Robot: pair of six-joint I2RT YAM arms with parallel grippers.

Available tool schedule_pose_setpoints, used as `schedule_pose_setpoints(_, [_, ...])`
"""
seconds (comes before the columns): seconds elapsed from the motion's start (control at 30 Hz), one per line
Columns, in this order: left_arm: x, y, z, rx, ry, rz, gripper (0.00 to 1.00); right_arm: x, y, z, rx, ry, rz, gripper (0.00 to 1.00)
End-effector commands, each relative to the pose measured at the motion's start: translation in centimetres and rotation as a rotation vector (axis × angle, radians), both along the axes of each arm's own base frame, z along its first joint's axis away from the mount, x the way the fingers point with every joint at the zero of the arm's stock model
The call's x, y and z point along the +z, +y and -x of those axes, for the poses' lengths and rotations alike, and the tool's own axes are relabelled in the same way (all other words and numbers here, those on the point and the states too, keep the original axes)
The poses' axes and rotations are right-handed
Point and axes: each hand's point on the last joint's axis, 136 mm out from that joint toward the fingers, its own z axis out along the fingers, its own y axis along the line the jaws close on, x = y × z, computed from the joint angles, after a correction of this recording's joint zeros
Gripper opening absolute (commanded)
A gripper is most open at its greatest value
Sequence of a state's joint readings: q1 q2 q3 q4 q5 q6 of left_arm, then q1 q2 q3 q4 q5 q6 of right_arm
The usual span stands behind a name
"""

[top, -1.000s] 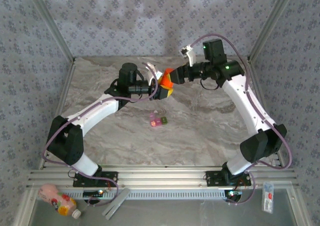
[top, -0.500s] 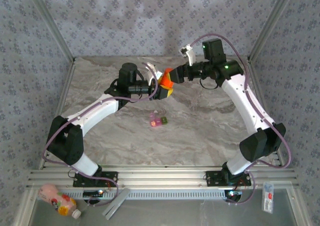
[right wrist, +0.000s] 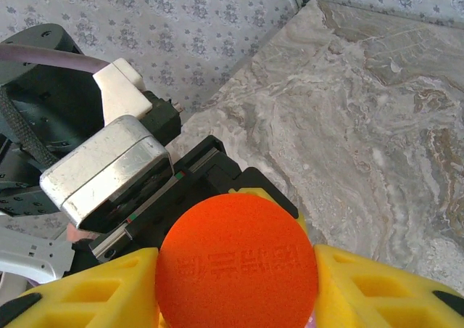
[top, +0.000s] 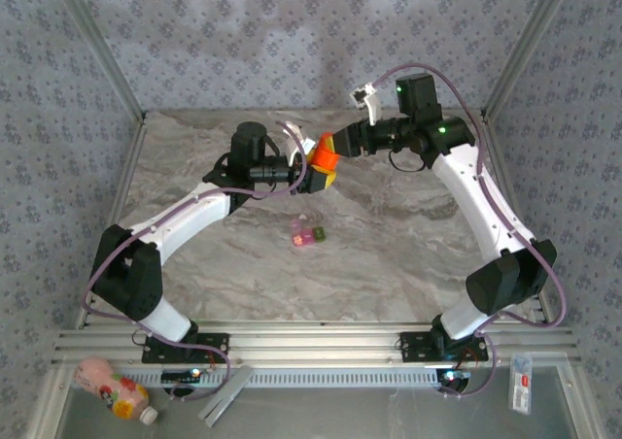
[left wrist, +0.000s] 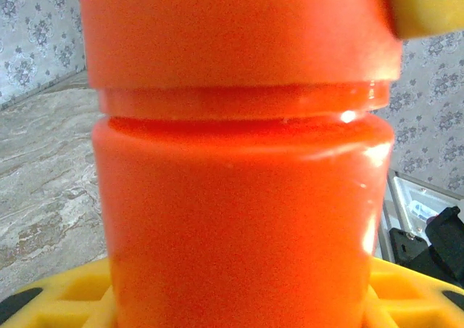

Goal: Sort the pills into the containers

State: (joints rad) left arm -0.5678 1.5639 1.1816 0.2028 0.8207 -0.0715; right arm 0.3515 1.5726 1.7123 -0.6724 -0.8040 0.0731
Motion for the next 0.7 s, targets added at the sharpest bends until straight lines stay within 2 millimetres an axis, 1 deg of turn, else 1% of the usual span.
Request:
schedule_pose_setpoints(0.0, [2.3, -0.3, 0.1, -0.005, -0.07, 0.035, 0.0, 0.6, -0.1, 0.5, -0.019, -0.007, -0.012, 0.51])
schedule_pose_setpoints(0.1, [2.4, -0.2, -0.5, 0.051, -0.083, 0.028, 0.0, -0.5, 0.0, 0.2, -0.08, 0.018, 0.012, 0.49])
schedule_pose_setpoints(0.17, [2.6, -0.2, -0.9, 0.09, -0.1, 0.031, 0.0, -1.6, 0.0, -0.2, -0.146, 0.05, 0.034, 0.48])
schedule_pose_setpoints(0.23, [2.7, -0.3, -1.1, 0.118, -0.112, 0.033, 0.0, -2.2, 0.4, -0.9, -0.207, 0.062, 0.034, 0.48])
schedule_pose_setpoints(0.37, [2.9, -0.6, -1.2, 0.156, -0.132, 0.038, 0.0, -3.4, 1.3, -1.4, -0.319, 0.095, 0.039, 0.48])
schedule_pose_setpoints(0.5, [2.7, -0.7, -1.6, 0.193, -0.141, 0.048, 0.0, -4.1, 2.3, -2.3, -0.435, 0.153, -0.012, 0.48])
schedule_pose_setpoints(0.57, [2.6, -0.8, -1.5, 0.199, -0.142, 0.05, 0.0, -4.0, 2.9, -2.5, -0.452, 0.163, -0.038, 0.48])
schedule_pose_setpoints(0.67, [2.3, -1.0, -1.6, 0.202, -0.14, 0.044, 0.0, -4.1, 3.8, -2.5, -0.451, 0.168, -0.031, 0.48])
